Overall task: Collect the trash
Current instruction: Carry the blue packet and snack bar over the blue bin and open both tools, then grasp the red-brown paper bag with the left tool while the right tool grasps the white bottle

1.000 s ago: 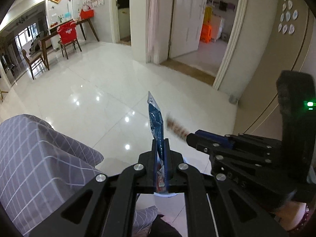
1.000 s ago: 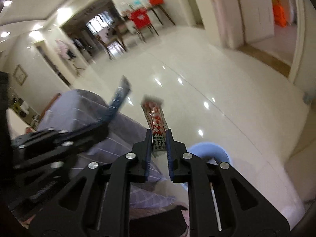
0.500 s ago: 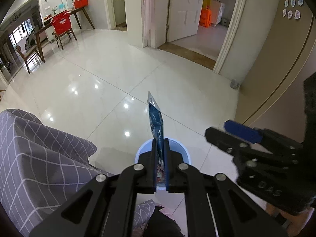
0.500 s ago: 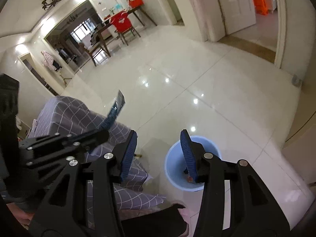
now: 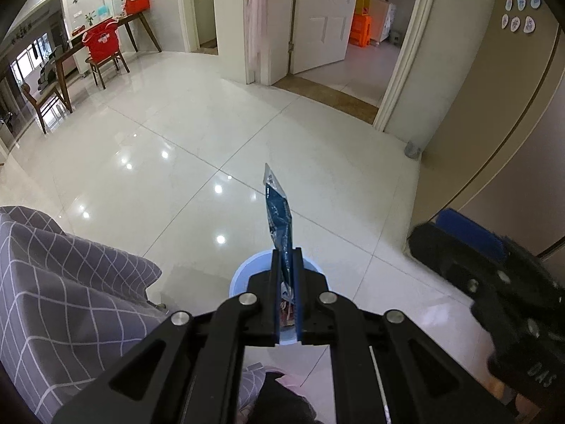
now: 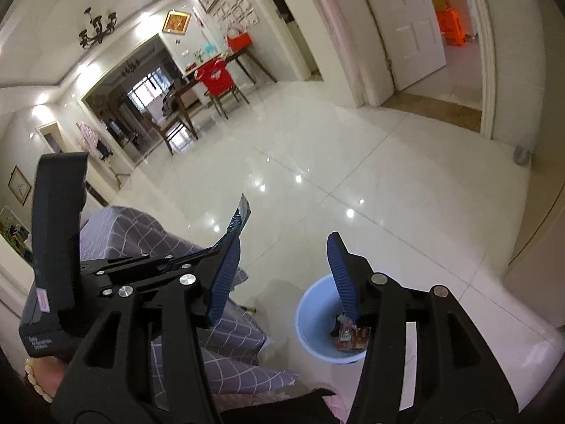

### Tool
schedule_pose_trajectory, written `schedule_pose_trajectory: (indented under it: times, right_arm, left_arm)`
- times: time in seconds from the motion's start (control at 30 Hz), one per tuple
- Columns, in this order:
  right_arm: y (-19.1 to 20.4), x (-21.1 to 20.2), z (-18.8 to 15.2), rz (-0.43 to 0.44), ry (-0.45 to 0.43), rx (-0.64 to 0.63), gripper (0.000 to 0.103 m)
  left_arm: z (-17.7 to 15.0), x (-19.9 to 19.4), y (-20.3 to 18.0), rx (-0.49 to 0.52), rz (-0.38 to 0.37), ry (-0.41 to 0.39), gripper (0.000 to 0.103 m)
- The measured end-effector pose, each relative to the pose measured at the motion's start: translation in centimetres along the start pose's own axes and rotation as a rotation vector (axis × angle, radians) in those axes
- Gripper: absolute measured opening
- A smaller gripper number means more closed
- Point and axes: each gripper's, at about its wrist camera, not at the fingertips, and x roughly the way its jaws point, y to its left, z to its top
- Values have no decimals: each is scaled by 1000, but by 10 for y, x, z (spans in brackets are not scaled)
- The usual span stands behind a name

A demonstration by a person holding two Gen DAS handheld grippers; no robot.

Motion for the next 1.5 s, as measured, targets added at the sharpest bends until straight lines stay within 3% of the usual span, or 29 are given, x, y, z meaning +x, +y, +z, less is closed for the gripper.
schedule_pose_trajectory:
  times: [0.07,0.1,0.13,0.2,0.27,0.43,0.63,0.77,0.9,1.2,1.33,1.5]
  right_arm:
    - [-4,-1,0,-10,-7,11,52]
    - [-5,-1,0,-13,-6,18,52]
    - [-7,-1,-1,-13,-3,27,52]
    - [-9,-2,-1,-17,-4,41,55]
    - [-9,-2,-1,-13,-1,46,55]
    - [3,-3,-2,7,3,38,55]
    - [41,-8,0,85,6,-13,58]
    - [92,-7,-1,153,25,-86,59]
    - [167,5,-8,244,77,-186,62]
    - [359,58,-52,384,231,-418,67]
    - [425,87,-71,420,289,-459,67]
    - [483,119,-96,408,327,-486,67]
  left_arm:
    - [3,2,-2,-18,-8,3,11]
    - [4,4,-2,-26,-12,13,35]
    - [4,3,-3,-29,-3,12,66]
    - [3,-3,-3,-38,41,-21,75]
    - [1,-6,-3,-40,24,-13,75]
    - [-4,-22,0,-46,64,-27,75]
    - [-12,-75,26,-111,119,-113,75]
    - [-23,-119,60,-131,205,-177,75]
    - [-41,-161,108,-176,284,-216,75]
    - [-120,-249,258,-398,548,-250,77]
    - [-162,-278,323,-515,744,-230,79]
    - [-201,-290,379,-552,952,-155,79]
